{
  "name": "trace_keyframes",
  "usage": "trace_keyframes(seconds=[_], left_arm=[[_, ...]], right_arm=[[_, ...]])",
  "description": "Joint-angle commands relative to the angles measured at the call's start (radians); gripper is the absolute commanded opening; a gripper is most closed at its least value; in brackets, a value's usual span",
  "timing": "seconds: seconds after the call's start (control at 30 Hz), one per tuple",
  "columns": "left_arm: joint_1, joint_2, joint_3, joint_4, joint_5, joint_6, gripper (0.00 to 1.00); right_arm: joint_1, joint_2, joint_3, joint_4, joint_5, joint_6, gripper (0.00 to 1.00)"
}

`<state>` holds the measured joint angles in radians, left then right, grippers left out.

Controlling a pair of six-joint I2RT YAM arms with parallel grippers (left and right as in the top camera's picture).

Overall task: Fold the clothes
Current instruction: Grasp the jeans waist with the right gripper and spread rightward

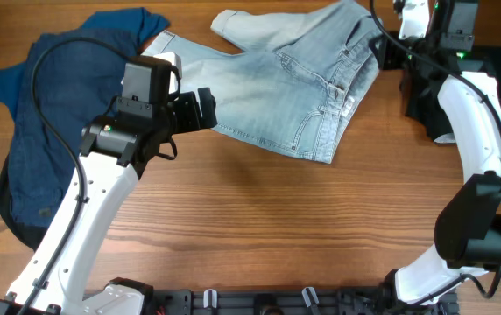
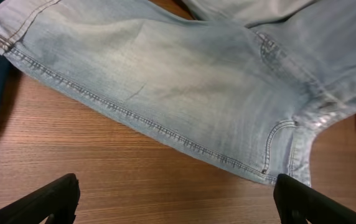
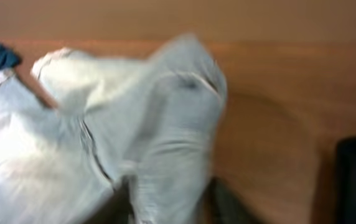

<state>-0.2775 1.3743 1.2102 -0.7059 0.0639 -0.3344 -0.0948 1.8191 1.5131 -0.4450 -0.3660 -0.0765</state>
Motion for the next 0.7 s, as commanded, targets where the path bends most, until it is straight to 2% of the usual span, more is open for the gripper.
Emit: trace_keyframes(seconds=[0.0, 0.13, 0.2, 0.33, 0.4, 0.53, 0.67], left_arm=[[0.002, 0.000, 0.003, 0.005, -0.013, 0.017, 1.00], [0.002, 0.001, 0.003, 0.004, -0.014, 0.057, 1.00], [0.002, 0.004, 0.003, 0.000, -0.023, 0.070, 1.00], [0.002, 0.042, 0.002, -0.002, -0.100, 0.084, 1.00], [0.008, 0.080, 0.002, 0.001, -0.101, 0.116, 1.00], [0.029, 0.155, 0.002, 0.013, -0.100, 0.119, 1.00], [0.052, 0.196, 0.002, 0.022, -0.100, 0.118, 1.00]], right_arm=[[0.002, -0.035, 0.069, -0.016, 0.034, 0.058, 1.00], [0.002, -0.037, 0.164, -0.263, -0.037, 0.080, 1.00], [0.008, -0.038, 0.164, -0.378, -0.088, 0.080, 1.00], [0.061, -0.036, 0.092, -0.560, -0.065, 0.117, 0.99], [0.093, -0.036, 0.016, -0.556, -0.049, 0.220, 1.00], [0.166, -0.036, -0.136, -0.480, -0.046, 0.304, 0.84], [0.245, -0.036, -0.253, -0.432, 0.118, 0.446, 0.84]])
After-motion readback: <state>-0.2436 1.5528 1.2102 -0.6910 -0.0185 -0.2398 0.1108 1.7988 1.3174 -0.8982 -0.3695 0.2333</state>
